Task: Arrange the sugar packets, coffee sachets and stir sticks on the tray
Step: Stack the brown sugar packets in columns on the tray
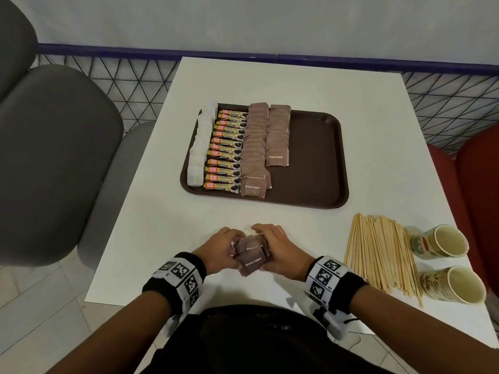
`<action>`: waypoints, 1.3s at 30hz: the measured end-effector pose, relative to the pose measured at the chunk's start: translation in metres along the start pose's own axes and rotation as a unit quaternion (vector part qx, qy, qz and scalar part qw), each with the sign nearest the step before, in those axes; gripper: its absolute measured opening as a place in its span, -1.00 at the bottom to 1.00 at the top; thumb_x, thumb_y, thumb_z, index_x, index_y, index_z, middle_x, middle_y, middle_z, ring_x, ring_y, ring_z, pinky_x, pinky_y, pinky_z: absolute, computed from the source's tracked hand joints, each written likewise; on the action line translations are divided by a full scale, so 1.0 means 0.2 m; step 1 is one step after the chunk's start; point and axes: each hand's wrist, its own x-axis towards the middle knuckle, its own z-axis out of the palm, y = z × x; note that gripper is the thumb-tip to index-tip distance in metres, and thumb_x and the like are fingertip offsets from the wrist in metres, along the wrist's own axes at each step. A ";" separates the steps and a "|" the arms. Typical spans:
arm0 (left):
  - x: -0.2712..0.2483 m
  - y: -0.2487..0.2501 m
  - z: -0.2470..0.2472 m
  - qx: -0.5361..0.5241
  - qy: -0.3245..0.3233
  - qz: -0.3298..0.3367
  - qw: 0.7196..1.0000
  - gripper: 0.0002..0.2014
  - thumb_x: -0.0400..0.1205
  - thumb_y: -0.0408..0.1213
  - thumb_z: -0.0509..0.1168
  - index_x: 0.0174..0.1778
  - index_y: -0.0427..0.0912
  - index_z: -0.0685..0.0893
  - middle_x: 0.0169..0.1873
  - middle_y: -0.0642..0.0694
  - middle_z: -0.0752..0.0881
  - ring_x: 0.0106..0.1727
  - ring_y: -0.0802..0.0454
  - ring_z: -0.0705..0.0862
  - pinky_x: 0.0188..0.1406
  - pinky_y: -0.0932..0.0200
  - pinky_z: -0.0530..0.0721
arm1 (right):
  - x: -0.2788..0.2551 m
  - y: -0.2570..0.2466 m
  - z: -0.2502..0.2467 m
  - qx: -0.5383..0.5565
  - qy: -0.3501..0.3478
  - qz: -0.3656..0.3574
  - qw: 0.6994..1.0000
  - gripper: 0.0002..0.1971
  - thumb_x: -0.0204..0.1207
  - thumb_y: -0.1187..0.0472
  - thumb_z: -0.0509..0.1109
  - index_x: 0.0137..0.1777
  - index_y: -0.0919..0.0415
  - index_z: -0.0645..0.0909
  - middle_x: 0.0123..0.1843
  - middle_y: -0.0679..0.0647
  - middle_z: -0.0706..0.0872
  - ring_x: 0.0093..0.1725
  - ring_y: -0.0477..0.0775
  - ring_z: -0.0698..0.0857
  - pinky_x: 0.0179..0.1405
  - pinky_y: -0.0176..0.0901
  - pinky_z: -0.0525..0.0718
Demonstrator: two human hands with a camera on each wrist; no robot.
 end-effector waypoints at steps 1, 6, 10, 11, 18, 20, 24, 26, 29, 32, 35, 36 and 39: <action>0.01 0.00 0.00 0.009 0.017 0.001 1.000 -0.39 0.39 -0.43 0.51 0.36 -0.23 0.49 0.07 -0.04 0.43 -0.15 0.09 0.55 -0.25 0.55 0.51 | 0.00 0.00 -0.01 0.007 -0.001 0.007 1.000 -0.12 0.27 0.18 0.59 0.53 0.18 0.17 0.44 0.08 0.30 0.40 0.04 0.23 0.27 -0.36 0.22; 0.03 -0.02 0.02 0.009 0.057 -0.020 0.998 -0.53 0.40 -0.41 0.49 0.22 -0.24 0.56 -0.03 -0.06 0.49 -0.24 0.10 0.52 -0.32 0.55 0.44 | -0.02 0.00 -0.01 -0.059 0.024 0.068 0.996 -0.20 0.36 -0.06 0.49 0.52 0.19 0.23 0.37 0.10 0.32 0.36 0.08 0.26 0.35 -0.20 0.33; 0.05 0.00 0.03 0.012 0.072 -0.025 0.997 -0.66 0.39 -0.40 0.49 0.06 -0.22 0.59 -0.14 -0.04 0.53 -0.21 0.08 0.50 -0.28 0.46 0.42 | -0.01 -0.02 0.02 -0.081 0.014 0.078 0.994 -0.47 0.42 0.11 0.43 0.33 0.26 0.38 0.24 0.15 0.38 0.18 0.07 0.28 0.28 -0.14 0.34; 0.06 0.00 0.04 0.011 0.074 -0.024 0.997 -0.69 0.39 -0.41 0.49 0.00 -0.19 0.58 -0.15 -0.04 0.55 -0.22 0.09 0.50 -0.27 0.46 0.42 | 0.00 -0.03 0.02 -0.078 0.010 0.078 0.994 -0.51 0.42 0.15 0.43 0.30 0.27 0.38 0.24 0.16 0.38 0.15 0.05 0.26 0.24 -0.19 0.33; 0.05 0.02 0.04 -0.038 0.103 -0.004 0.994 -0.68 0.39 -0.51 0.43 -0.23 -0.02 0.49 -0.06 -0.30 0.68 -0.18 -0.08 0.59 -0.04 0.06 0.61 | 0.07 -0.12 0.02 -0.077 -0.026 0.078 0.994 -0.59 0.41 0.37 0.36 0.23 0.36 0.34 0.23 0.26 0.46 0.21 0.21 0.44 0.04 -0.15 0.40; 0.04 0.01 0.04 -0.054 0.117 0.002 0.992 -0.63 0.40 -0.53 0.42 -0.27 0.06 0.47 -0.08 -0.29 0.66 -0.23 -0.01 0.57 -0.06 0.11 0.63 | 0.10 -0.13 0.00 -0.040 -0.031 0.092 0.995 -0.54 0.37 0.40 0.38 0.24 0.35 0.31 0.22 0.28 0.49 0.18 0.21 0.48 -0.04 -0.17 0.43; 0.04 0.01 0.05 -0.095 0.131 0.013 0.987 -0.62 0.42 -0.57 0.41 -0.23 0.04 0.49 -0.21 -0.04 0.57 -0.30 0.11 0.54 -0.26 0.46 0.55 | 0.14 -0.12 -0.03 -0.064 -0.068 0.104 0.990 -0.47 0.39 0.39 0.39 0.34 0.34 0.30 0.26 0.26 0.51 0.27 0.23 0.46 0.13 -0.16 0.37; 0.04 0.01 0.05 -0.114 0.140 0.018 0.983 -0.62 0.42 -0.60 0.39 -0.22 0.02 0.49 -0.23 0.02 0.56 -0.29 0.11 0.54 -0.27 0.44 0.55 | 0.16 -0.12 -0.04 -0.106 -0.081 0.099 0.986 -0.53 0.42 0.34 0.38 0.31 0.34 0.35 0.27 0.25 0.49 0.30 0.23 0.40 0.18 -0.17 0.27; 0.04 0.01 0.05 -0.136 0.159 0.031 0.977 -0.67 0.42 -0.61 0.40 -0.15 -0.10 0.51 -0.23 0.01 0.58 -0.27 0.09 0.54 -0.26 0.43 0.56 | 0.18 -0.13 -0.06 -0.110 -0.078 0.104 0.986 -0.52 0.40 0.27 0.41 0.28 0.34 0.36 0.28 0.24 0.42 0.28 0.24 0.36 0.16 -0.08 0.36; 0.05 0.01 0.05 -0.147 0.167 0.036 0.974 -0.68 0.43 -0.61 0.40 -0.09 -0.16 0.49 -0.24 0.02 0.59 -0.28 0.12 0.54 -0.27 0.47 0.56 | 0.19 -0.13 -0.09 -0.078 -0.086 0.102 0.988 -0.54 0.38 0.31 0.44 0.23 0.36 0.37 0.22 0.28 0.54 0.19 0.26 0.52 -0.07 -0.13 0.41; 0.06 0.00 0.03 -0.164 0.178 0.032 0.970 -0.66 0.45 -0.55 0.42 0.00 -0.13 0.50 -0.21 0.01 0.60 -0.24 0.10 0.60 -0.23 0.42 0.57 | 0.20 -0.12 -0.13 -0.036 -0.066 0.107 0.991 -0.56 0.39 0.39 0.41 0.24 0.32 0.35 0.19 0.29 0.60 0.17 0.28 0.60 -0.03 -0.06 0.53; 0.07 0.00 0.01 -0.182 0.188 0.030 0.965 -0.65 0.46 -0.52 0.43 0.05 -0.13 0.51 -0.18 -0.01 0.60 -0.21 0.09 0.62 -0.20 0.42 0.59 | 0.21 -0.11 -0.15 -0.012 -0.047 0.107 0.993 -0.55 0.39 0.40 0.40 0.25 0.31 0.34 0.20 0.28 0.61 0.17 0.26 0.60 0.02 -0.05 0.55; 0.08 0.00 -0.04 -0.251 0.228 0.016 0.941 -0.63 0.53 -0.32 0.44 0.19 -0.09 0.49 -0.07 -0.02 0.62 -0.10 0.07 0.66 -0.09 0.39 0.65 | 0.25 -0.10 -0.23 0.097 0.003 0.098 0.991 -0.45 0.38 0.43 0.44 0.33 0.30 0.29 0.20 0.18 0.59 0.20 0.15 0.60 0.17 -0.04 0.59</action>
